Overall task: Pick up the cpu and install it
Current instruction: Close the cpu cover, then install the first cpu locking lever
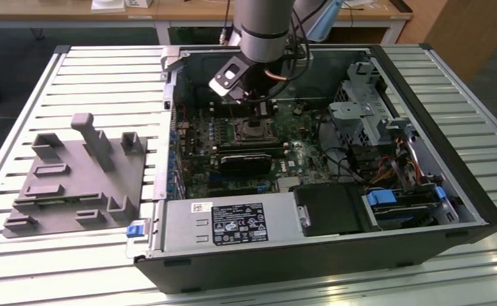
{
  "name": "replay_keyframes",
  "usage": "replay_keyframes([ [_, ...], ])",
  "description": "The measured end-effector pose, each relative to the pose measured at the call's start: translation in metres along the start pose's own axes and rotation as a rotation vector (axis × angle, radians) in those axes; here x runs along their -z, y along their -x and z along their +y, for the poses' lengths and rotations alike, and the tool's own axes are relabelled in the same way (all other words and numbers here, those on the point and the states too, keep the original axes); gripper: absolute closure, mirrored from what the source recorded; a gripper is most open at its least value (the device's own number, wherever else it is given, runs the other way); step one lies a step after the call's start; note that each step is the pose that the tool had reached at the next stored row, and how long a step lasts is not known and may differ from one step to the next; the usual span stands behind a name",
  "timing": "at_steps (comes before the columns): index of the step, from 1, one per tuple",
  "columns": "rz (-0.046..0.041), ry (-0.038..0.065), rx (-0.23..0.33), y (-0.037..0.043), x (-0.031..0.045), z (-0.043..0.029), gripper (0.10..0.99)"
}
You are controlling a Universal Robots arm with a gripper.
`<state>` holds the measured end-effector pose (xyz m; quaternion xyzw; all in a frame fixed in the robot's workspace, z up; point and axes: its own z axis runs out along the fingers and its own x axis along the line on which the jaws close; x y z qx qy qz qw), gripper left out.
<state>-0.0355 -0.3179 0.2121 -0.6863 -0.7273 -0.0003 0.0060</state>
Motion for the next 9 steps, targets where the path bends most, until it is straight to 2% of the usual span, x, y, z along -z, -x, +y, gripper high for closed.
replay_keyframes([
  [3,0.0035,0.000,0.000,0.0001,-0.0001,0.0023,0.980],
  [9,0.0040,-0.001,0.000,0.0002,0.0000,0.0037,0.980],
])
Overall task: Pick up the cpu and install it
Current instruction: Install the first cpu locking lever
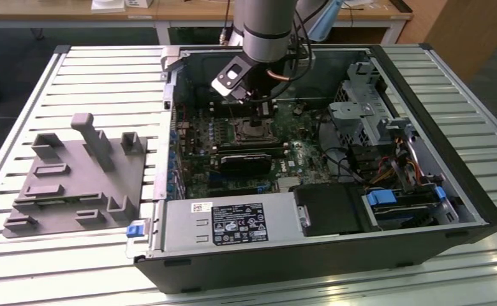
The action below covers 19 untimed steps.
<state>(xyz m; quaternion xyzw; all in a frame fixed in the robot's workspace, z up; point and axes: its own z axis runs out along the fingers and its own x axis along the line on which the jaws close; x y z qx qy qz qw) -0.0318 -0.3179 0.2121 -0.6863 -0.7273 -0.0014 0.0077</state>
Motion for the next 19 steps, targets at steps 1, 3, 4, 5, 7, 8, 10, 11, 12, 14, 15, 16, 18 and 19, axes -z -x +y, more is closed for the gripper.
replay_keyframes([
  [1,0.0000,0.000,0.000,0.0000,0.0000,0.0001,0.980],
  [3,0.0000,0.000,0.000,0.0000,0.0003,0.0001,0.980],
  [4,-0.0002,0.000,0.000,0.0000,0.0006,0.0001,0.980],
  [5,-0.0001,0.000,0.000,0.0000,0.0010,0.0001,0.980],
  [7,0.0000,0.000,0.000,0.0000,0.0019,0.0001,0.980],
  [8,-0.0001,0.000,0.000,0.0000,0.0024,0.0001,0.980],
  [10,0.0001,0.000,0.000,-0.0001,0.0030,0.0001,0.980],
  [11,0.0001,0.000,0.000,-0.0001,0.0034,0.0001,0.980],
  [12,0.0000,0.000,0.000,-0.0001,0.0037,0.0001,0.980],
  [14,0.0001,0.000,0.000,-0.0001,0.0044,0.0001,0.980],
  [15,0.0001,0.000,0.000,-0.0001,0.0047,0.0001,0.980],
  [16,0.0002,0.000,0.000,-0.0001,0.0049,0.0001,0.980],
  [18,0.0001,0.000,0.000,-0.0001,0.0054,0.0001,0.980],
  [19,0.0001,0.000,0.000,-0.0001,0.0057,0.0001,0.980],
])
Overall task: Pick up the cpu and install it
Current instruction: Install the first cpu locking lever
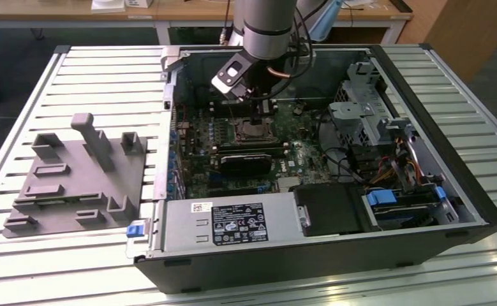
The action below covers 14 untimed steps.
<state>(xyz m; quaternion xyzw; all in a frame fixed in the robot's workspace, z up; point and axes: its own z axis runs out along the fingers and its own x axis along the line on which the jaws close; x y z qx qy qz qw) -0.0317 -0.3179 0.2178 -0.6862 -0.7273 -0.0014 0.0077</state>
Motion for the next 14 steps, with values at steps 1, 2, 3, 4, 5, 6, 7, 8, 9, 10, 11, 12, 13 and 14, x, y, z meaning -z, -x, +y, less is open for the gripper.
replay_keyframes([
  [1,0.0001,0.000,0.000,0.0000,0.0002,0.0000,0.980],
  [2,0.0000,0.000,0.000,0.0000,0.0005,0.0000,0.980],
  [3,-0.0001,0.000,0.000,0.0000,0.0008,0.0000,0.980],
  [4,0.0000,0.000,0.000,0.0000,0.0011,0.0000,0.980],
  [5,0.0001,0.000,0.000,0.0000,0.0013,0.0000,0.980],
  [6,0.0001,0.000,0.000,0.0000,0.0014,0.0000,0.980],
  [7,0.0001,0.000,0.000,0.0000,0.0016,0.0000,0.980],
  [8,-0.0001,0.000,0.000,0.0000,0.0019,0.0000,0.980],
  [9,-0.0001,0.000,0.000,0.0000,0.0022,0.0000,0.980],
  [10,-0.0002,0.000,0.000,0.0000,0.0026,0.0000,0.980],
  [11,-0.0001,0.000,0.000,0.0000,0.0029,0.0000,0.980],
  [12,0.0000,0.000,0.000,0.0000,0.0032,0.0000,0.980],
  [13,0.0000,0.000,0.000,-0.0001,0.0034,0.0000,0.980],
  [14,0.0000,0.000,0.000,-0.0001,0.0038,0.0000,0.980],
])
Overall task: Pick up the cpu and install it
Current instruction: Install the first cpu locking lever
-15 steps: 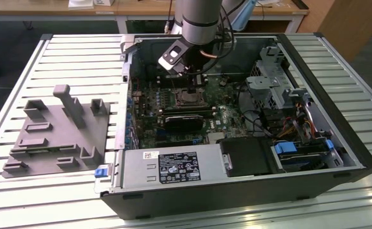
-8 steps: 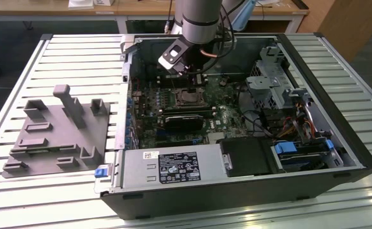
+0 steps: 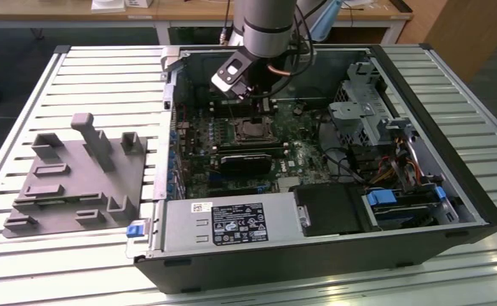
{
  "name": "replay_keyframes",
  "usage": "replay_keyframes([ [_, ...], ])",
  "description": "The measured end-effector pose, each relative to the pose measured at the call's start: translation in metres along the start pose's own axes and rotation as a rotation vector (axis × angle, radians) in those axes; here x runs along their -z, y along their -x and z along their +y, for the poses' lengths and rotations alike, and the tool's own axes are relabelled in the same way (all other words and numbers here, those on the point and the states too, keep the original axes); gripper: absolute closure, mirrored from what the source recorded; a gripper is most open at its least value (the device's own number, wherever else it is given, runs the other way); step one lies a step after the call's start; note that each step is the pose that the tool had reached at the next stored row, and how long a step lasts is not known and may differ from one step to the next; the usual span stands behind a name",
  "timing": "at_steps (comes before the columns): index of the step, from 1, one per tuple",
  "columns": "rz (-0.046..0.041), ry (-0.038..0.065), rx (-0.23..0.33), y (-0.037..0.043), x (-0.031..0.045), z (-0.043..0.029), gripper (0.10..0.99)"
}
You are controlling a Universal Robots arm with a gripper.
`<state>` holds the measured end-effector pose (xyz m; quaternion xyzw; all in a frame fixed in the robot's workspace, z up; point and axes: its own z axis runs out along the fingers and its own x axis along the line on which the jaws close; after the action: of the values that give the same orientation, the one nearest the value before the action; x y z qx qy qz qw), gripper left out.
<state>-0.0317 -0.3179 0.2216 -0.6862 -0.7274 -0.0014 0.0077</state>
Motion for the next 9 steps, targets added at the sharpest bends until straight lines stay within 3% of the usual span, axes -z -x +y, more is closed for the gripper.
replay_keyframes([
  [9,0.0000,0.000,0.000,0.0000,0.0036,0.0000,0.980],
])
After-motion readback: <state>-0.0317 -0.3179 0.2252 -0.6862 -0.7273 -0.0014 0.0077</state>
